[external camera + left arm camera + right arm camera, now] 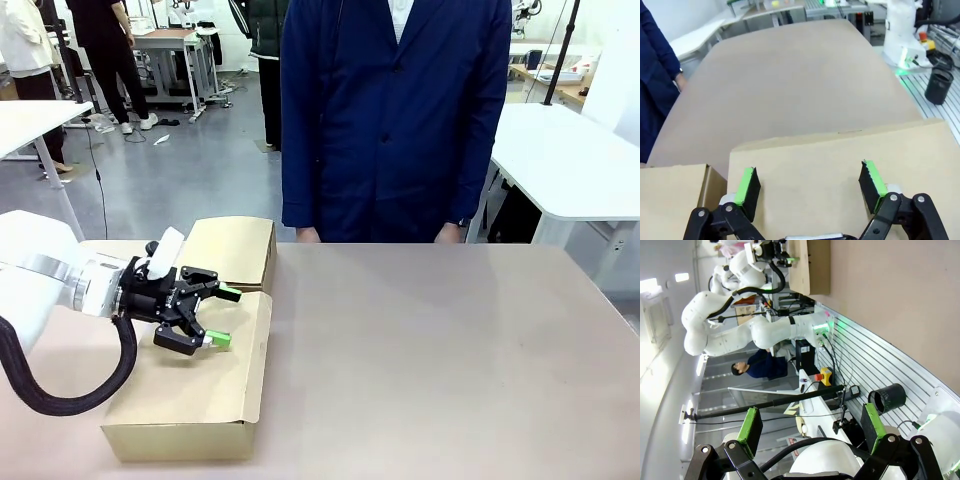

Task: Place items inside the box.
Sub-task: Close the lid of the Mailer Box closest to the robot.

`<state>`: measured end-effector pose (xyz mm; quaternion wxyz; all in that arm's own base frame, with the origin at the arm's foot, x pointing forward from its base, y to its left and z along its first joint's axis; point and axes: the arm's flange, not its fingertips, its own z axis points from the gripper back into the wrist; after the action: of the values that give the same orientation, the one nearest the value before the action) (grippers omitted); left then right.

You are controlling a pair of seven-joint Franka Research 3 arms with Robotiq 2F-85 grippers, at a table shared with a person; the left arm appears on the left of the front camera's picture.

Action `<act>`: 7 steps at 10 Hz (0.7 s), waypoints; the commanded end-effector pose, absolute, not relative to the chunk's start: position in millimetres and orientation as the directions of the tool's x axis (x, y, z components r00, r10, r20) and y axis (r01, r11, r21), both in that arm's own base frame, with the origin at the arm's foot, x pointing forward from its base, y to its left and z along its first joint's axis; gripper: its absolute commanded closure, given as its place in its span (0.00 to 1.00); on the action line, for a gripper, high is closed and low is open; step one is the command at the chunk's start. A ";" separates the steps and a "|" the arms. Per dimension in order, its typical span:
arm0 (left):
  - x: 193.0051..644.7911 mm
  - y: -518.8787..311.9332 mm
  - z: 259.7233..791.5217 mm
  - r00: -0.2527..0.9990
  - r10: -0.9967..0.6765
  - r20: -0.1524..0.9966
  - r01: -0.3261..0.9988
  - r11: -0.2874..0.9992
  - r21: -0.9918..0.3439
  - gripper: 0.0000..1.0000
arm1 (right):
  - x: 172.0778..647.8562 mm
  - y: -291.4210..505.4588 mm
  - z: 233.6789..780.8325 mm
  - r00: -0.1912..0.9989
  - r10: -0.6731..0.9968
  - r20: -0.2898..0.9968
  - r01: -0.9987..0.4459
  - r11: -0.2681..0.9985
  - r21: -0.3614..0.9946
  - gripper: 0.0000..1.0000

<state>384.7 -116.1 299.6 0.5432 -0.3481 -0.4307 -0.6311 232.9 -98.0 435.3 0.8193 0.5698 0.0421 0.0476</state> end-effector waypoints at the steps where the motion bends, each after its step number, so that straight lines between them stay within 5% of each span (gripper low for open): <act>1: 305.9 -109.1 271.5 -0.206 -0.413 0.887 0.978 -0.046 0.205 0.00 | 233.6 -95.9 439.6 0.993 0.115 -0.027 -0.013 0.335 0.942 0.00; 5: 315.3 -105.1 279.6 -0.201 -0.401 0.894 0.976 -0.002 0.219 0.00 | 233.6 -95.9 439.6 0.993 0.115 -0.027 -0.013 0.335 0.942 0.00; 7: 331.5 -84.8 319.3 -0.108 -0.237 0.965 0.985 0.109 0.137 0.00 | 233.6 -95.9 439.6 0.993 0.115 -0.027 -0.013 0.335 0.942 0.00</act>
<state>393.8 -105.2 304.7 0.5560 -0.3551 -0.4555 -0.5977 232.9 -98.0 435.4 0.8193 0.5698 0.0420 0.0476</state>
